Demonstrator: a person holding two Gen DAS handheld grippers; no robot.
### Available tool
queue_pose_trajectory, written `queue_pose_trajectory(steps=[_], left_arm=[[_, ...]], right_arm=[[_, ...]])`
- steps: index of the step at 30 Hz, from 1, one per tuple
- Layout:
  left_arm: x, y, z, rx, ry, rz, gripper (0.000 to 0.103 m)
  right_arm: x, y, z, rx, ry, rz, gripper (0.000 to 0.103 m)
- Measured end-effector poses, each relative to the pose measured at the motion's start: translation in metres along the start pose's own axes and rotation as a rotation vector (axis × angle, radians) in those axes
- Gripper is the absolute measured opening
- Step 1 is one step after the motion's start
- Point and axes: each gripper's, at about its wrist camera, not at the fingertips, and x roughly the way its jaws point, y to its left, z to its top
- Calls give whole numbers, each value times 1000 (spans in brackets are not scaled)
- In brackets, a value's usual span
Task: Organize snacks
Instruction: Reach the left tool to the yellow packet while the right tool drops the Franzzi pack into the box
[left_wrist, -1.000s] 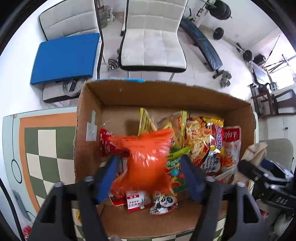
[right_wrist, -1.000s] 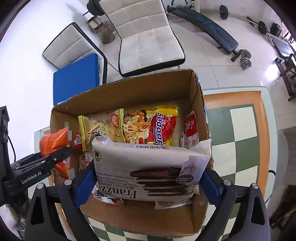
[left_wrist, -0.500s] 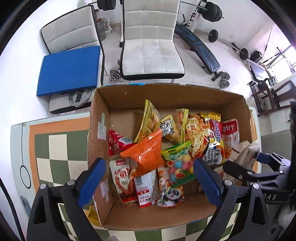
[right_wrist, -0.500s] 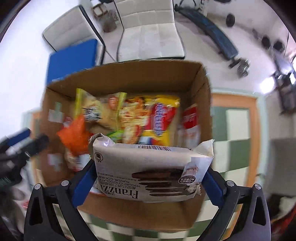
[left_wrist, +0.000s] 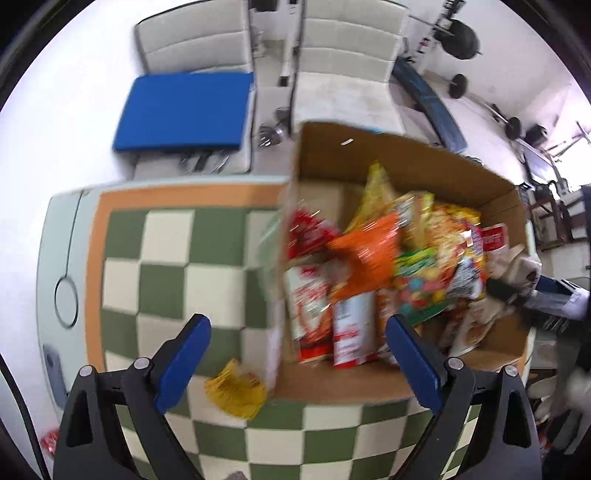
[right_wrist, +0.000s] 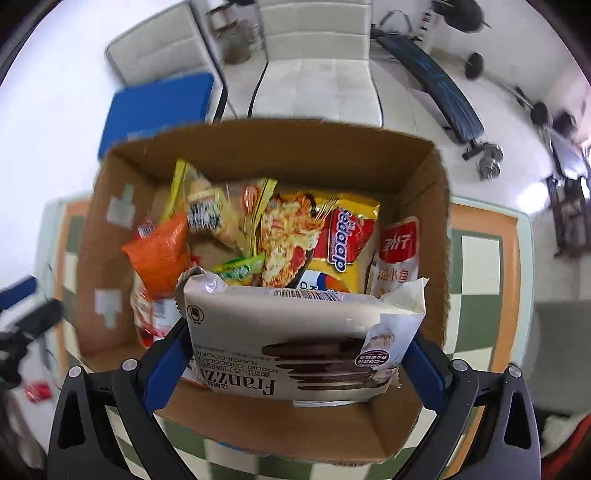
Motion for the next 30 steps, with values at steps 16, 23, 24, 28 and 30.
queue_pose_trajectory(steps=[16,23,24,28,30], left_arm=[[93,99,-92,-420,227,-78,98],[131,104,-107,-493,279,-124,97],[136,105,-109,-501,285,-132,96],[141,102,-115,-511,262,-137,59],[137,98,-119,-495,253,-126,49]], right_arm=[[51,19,-8,54,144,105,103],[38,24,-8,50,125,91,103],[36,25,-10,51,126,93,103],[34,30,-18,42,124,92,103],[33,31,-23,40,126,98,103]])
